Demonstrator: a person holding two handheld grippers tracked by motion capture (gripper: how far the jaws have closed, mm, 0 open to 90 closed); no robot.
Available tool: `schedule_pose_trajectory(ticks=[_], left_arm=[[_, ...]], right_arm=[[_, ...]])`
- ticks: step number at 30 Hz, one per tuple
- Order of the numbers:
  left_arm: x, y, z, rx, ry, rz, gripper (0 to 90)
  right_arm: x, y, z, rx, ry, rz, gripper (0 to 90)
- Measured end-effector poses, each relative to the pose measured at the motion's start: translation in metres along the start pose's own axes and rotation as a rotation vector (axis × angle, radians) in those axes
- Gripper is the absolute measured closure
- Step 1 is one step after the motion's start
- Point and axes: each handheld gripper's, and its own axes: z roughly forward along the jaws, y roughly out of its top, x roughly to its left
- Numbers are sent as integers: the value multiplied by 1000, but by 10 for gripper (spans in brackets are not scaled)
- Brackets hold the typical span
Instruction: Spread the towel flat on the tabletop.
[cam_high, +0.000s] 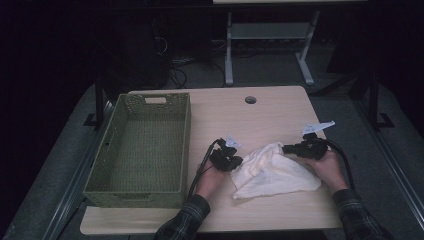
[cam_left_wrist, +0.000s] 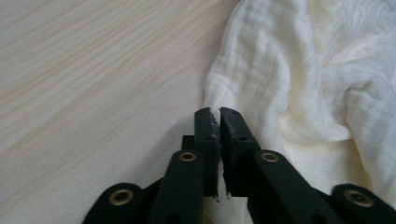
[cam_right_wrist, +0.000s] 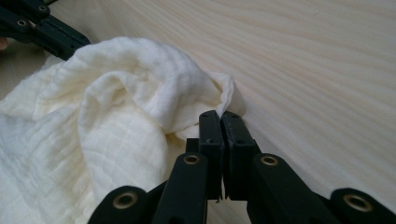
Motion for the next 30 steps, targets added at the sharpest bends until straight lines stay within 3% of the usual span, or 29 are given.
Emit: schedule_pose_trajectory(ticks=[5,12,16,24,30], left_arm=[[0,8,-17,-65,36,3,885],[-2,22,-52,-206,95,13,887],[-7,26,-67,-259,102,21,886],[-33,15,-68,-197,48,90,884],[-52,-8,-58,-85,-36,108,881]], right_arm=[[3,5,-16,-49,-36,-21,879],[8,15,-56,-148,-102,-64,881],[13,17,-72,-199,-108,-70,881],[34,5,-79,-148,-85,-108,881],[46,-23,-76,-64,-64,-115,880]])
